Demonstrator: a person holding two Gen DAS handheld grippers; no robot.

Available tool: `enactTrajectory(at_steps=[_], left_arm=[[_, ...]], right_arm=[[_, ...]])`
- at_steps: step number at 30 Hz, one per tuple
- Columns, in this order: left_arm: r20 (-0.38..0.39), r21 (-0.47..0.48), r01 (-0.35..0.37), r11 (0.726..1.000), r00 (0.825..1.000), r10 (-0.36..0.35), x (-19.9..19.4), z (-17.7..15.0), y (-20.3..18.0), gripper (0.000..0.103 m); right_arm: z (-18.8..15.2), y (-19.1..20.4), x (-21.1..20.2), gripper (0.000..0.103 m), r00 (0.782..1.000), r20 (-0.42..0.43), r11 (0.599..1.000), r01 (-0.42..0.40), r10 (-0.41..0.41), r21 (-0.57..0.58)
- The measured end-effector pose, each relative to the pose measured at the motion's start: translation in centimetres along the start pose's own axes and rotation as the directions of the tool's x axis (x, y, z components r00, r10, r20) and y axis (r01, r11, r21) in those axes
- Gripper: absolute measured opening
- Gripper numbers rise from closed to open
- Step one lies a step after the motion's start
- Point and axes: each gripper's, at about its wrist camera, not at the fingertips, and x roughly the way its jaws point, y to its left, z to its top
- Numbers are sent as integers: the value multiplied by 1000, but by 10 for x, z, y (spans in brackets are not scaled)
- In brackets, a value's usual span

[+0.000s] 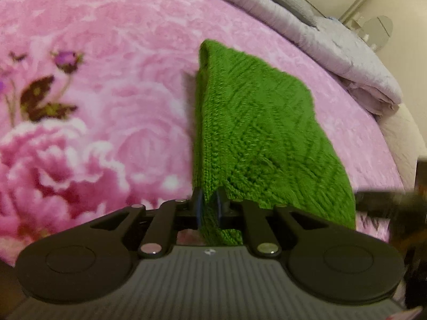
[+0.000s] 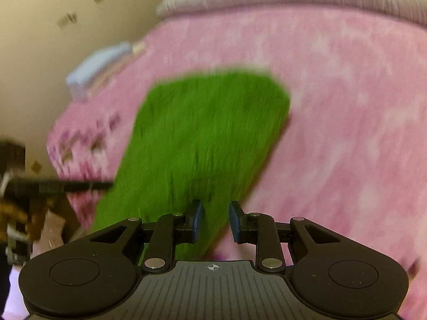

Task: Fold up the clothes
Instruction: 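Lower the folded side onto the sweater with both grippers, forming a strip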

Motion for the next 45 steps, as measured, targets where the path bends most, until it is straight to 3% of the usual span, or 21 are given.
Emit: enactTrajectory(at_steps=[5, 10, 13, 16, 20, 24, 27, 31, 35, 38, 45], left_arm=[[9, 12, -45, 999, 999, 45, -7, -4, -2, 14], [62, -46, 125, 991, 991, -122, -38, -22, -13, 14], [62, -7, 151, 989, 987, -150, -28, -28, -29, 14], [46, 115, 77, 990, 995, -83, -9, -38, -41, 16], [28, 165, 53, 985, 998, -58, -16, -38, -42, 15], [68, 192, 31, 981, 997, -44, -32, -31, -45, 10], [76, 180, 67, 981, 994, -82, -29, -21, -53, 11], [0, 222, -15, 975, 1000, 15, 0, -27, -62, 16], [-1, 221, -38, 975, 999, 40, 6, -27, -64, 16], [-15, 218, -33, 975, 999, 37, 5, -26, -62, 16], [-7, 220, -52, 974, 998, 54, 4, -28, -67, 16]], right_arm=[[-5, 12, -22, 26, 995, 90, 999, 37, -40, 33], [-14, 16, -56, 26, 978, 208, 995, -35, 16, 89], [-23, 20, -46, 26, 975, 218, 988, -69, 37, 141], [-35, 25, -25, 26, 983, 180, 982, -67, 35, 176], [-40, 47, -21, 26, 987, 135, 995, 73, -81, 60], [-29, 57, -48, 26, 966, 225, 991, 129, -131, 22], [-19, 62, -53, 26, 957, 285, 998, 44, -53, 38], [-23, 69, -19, 26, 974, 204, 995, 98, -101, 23], [-30, 80, 12, 26, 964, 167, 975, 218, -208, -43], [-21, 78, 12, 26, 970, 127, 977, 212, -207, -24], [-21, 76, 8, 26, 973, 121, 980, 197, -195, -1]])
